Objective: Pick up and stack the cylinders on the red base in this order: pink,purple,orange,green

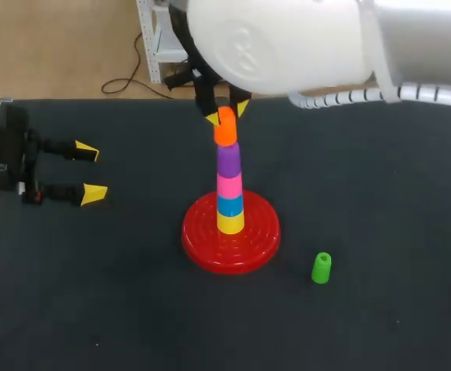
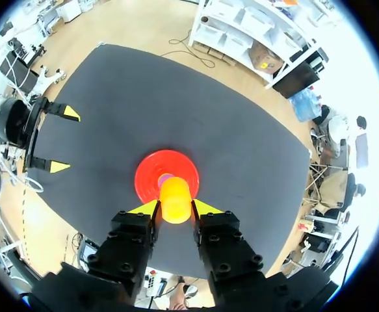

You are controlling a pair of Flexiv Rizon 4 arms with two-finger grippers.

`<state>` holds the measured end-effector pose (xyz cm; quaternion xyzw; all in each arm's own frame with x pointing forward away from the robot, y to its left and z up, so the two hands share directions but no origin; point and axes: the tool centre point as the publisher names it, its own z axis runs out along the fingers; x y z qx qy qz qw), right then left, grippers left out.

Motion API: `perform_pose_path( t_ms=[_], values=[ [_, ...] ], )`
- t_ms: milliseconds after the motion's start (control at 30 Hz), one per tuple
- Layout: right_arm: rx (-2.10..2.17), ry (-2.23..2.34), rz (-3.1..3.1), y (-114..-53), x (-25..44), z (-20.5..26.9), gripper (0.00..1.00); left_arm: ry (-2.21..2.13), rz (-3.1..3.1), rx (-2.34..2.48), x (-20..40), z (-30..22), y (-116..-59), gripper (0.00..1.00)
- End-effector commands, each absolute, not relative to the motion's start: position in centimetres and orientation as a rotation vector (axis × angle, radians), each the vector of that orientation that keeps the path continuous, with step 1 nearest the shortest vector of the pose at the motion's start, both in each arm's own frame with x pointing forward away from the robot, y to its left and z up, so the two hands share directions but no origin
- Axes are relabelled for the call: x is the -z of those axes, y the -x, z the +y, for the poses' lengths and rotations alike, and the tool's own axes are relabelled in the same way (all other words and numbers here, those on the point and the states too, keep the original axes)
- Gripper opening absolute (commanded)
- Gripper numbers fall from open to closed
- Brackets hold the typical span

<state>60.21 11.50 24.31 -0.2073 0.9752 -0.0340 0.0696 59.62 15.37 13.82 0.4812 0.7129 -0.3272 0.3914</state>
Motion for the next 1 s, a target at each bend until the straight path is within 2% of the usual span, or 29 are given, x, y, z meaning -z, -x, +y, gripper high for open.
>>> perform_pose_path(
  t_ms=[33,1000],
  values=[
    [0.098,0.626,2.946,-60.65,-23.93,11.72,0.0,-1.22,1.807,0.829,-13.71,15.36,-59.58,1.0],
    [0.072,0.624,2.95,-59.84,-23.81,11.42,0.0,-1.22,1.807,0.829,-13.71,15.36,-59.58,1.0]
  ],
)
